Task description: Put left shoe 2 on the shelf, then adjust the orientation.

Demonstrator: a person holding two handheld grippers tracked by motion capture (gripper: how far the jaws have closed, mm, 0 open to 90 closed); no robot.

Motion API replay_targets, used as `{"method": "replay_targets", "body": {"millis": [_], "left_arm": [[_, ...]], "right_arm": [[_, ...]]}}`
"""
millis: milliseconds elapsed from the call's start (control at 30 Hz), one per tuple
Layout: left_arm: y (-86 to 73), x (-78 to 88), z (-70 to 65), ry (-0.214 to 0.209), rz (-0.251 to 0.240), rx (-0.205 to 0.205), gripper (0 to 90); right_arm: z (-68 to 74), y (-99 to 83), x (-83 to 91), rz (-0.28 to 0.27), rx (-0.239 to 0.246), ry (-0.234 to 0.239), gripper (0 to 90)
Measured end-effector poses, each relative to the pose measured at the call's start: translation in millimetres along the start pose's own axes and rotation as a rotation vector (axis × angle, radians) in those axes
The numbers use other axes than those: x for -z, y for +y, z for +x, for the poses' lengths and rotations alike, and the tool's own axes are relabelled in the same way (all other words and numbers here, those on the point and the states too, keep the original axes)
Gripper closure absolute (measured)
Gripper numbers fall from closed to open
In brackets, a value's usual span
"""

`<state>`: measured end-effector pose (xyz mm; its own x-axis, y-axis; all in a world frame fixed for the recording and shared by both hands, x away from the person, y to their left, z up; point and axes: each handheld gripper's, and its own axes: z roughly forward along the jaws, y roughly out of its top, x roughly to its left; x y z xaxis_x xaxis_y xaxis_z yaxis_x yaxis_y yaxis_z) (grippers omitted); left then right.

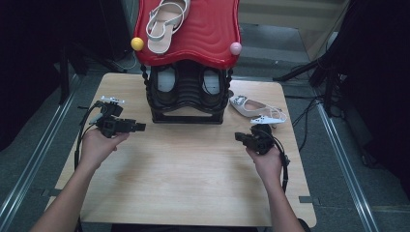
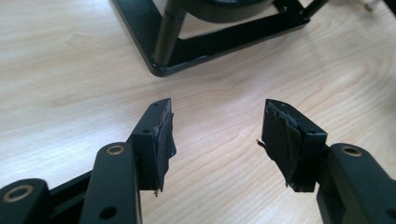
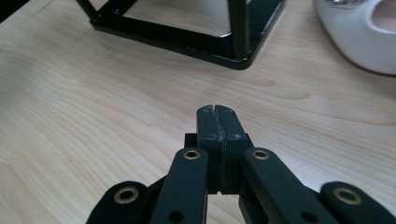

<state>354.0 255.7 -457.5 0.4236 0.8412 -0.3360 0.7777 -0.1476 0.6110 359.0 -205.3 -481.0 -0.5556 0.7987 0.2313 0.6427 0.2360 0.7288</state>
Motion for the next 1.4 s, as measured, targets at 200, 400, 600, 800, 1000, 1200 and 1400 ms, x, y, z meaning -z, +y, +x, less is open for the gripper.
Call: {"method": "replay_targets", "body": {"millis": [200,400,600,800,1000,1200,1400], "left_arm": [[-13.1,1.3,-1.7,-0.015,0.001,-0.009,43.7],[-22.3,0.4,-3.2,-0.008,0.009,-0.02,43.7],[-27.6,-5.1,-5.9,0.005,0.034,-0.055,43.9],[-28.2,-6.0,-5.2,-0.009,0.028,-0.052,44.1],[-29.1,-8.4,-8.3,-0.011,0.032,-0.071,44.4],[-29.3,-11.5,-10.3,-0.017,0.041,-0.086,44.6],[-29.6,-15.2,-11.0,-0.018,0.05,-0.089,44.6]], "right_arm": [[-8.6,2.0,6.2,-0.016,-0.015,-0.017,90.0],[-15.3,1.9,7.1,-0.007,-0.01,-0.032,90.0],[-27.8,7.9,9.2,0.001,-0.034,-0.03,90.0],[-47.2,15.8,11.4,0.004,-0.044,-0.07,90.0],[-66.8,28.7,13.5,0.004,-0.052,-0.105,90.0],[-84.4,45.6,18.8,-0.014,-0.068,-0.135,90.0],[-98.3,66.5,24.4,-0.033,-0.06,-0.17,90.0]]}}
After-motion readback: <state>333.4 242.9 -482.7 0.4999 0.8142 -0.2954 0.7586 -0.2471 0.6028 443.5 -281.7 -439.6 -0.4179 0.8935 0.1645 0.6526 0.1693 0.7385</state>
